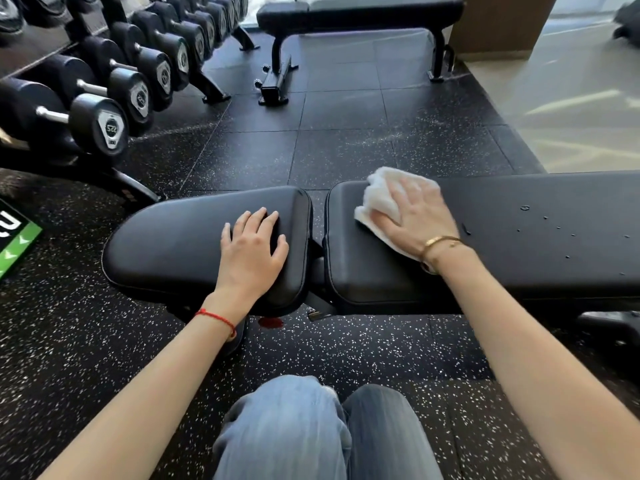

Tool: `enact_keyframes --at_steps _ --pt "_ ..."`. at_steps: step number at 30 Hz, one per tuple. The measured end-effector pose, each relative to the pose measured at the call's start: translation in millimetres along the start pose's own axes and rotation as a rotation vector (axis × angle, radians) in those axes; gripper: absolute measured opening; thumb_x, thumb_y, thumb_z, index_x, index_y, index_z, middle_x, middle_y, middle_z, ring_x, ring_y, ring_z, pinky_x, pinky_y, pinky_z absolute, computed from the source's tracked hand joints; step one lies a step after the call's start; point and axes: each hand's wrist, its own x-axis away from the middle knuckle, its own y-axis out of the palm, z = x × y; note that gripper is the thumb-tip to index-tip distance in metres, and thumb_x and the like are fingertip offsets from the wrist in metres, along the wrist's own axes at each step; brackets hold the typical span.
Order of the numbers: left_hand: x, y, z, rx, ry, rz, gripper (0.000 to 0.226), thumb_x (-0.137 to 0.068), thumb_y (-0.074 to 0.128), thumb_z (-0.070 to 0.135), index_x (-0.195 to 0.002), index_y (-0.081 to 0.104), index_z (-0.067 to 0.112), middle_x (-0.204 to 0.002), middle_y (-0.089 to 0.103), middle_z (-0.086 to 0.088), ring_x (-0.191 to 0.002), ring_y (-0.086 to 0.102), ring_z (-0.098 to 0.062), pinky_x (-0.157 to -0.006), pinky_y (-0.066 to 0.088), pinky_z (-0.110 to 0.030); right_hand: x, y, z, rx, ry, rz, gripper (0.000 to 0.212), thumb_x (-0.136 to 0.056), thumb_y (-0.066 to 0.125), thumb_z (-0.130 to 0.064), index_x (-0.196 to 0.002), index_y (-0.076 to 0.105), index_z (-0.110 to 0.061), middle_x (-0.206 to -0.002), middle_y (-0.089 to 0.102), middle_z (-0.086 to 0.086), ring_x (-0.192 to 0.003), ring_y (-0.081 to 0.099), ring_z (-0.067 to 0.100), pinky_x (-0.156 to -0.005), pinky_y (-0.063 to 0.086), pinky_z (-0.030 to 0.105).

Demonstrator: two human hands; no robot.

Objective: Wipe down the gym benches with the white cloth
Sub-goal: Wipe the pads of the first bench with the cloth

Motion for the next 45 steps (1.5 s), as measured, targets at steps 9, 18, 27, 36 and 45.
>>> enact_keyframes --at_steps 9,18,27,36,45 --pt "0.6 5.3 19.0 0.100 0.001 0.027 0.038 -0.098 0.050 0.026 -0.133 0.058 0.016 -0.143 0.052 -0.007 -0.137 0.039 -0.027 -0.116 0.023 -0.056 89.4 -6.5 -4.6 -0.154 -0.190 0.029 0.071 -0.097 0.008 -0.064 -0.153 0.026 -0.024 -0.158 0.029 0.003 -0.147 0.019 0.024 -0.122 0.012 0.040" --pt "6.4 9.7 23.6 0.057 -0.006 0.042 0.043 -0.095 0.047 0.027 -0.137 0.053 0.017 -0.145 0.049 -0.007 -0.139 0.037 -0.027 -0.118 0.020 -0.055 9.9 4.8 -15.2 0.001 -0.119 -0.028 0.079 -0.088 0.008 -0.060 -0.155 0.017 -0.019 -0.158 0.026 0.012 -0.146 0.018 0.032 -0.120 0.009 0.048" --pt "8.5 7.5 23.6 0.062 -0.008 0.037 0.052 -0.092 0.037 0.034 -0.139 0.052 0.018 -0.148 0.046 -0.006 -0.142 0.033 -0.025 -0.120 0.017 -0.052 72.7 -4.3 30.5 -0.097 -0.177 0.023 0.068 -0.095 0.033 -0.056 -0.150 0.034 -0.017 -0.155 0.035 0.007 -0.146 0.023 0.027 -0.121 0.011 0.037" --pt "7.5 8.7 26.5 0.032 -0.013 0.047 0.051 -0.089 0.038 0.033 -0.135 0.054 0.016 -0.144 0.049 -0.008 -0.138 0.038 -0.028 -0.116 0.022 -0.056 44.1 0.0 -22.6 -0.081 -0.170 -0.043 0.087 -0.088 0.008 -0.060 -0.153 0.020 -0.003 -0.160 0.020 0.019 -0.150 0.013 0.033 -0.123 -0.002 0.041" --pt "6.9 10.7 28.7 0.039 -0.021 0.041 0.044 -0.094 0.052 0.021 -0.137 0.053 0.014 -0.147 0.047 -0.010 -0.141 0.035 -0.029 -0.118 0.019 -0.057 51.1 2.7 59.5 0.038 0.057 -0.012 0.083 -0.093 0.012 -0.063 -0.153 0.019 -0.007 -0.156 0.028 0.016 -0.144 0.019 0.031 -0.120 0.010 0.042"
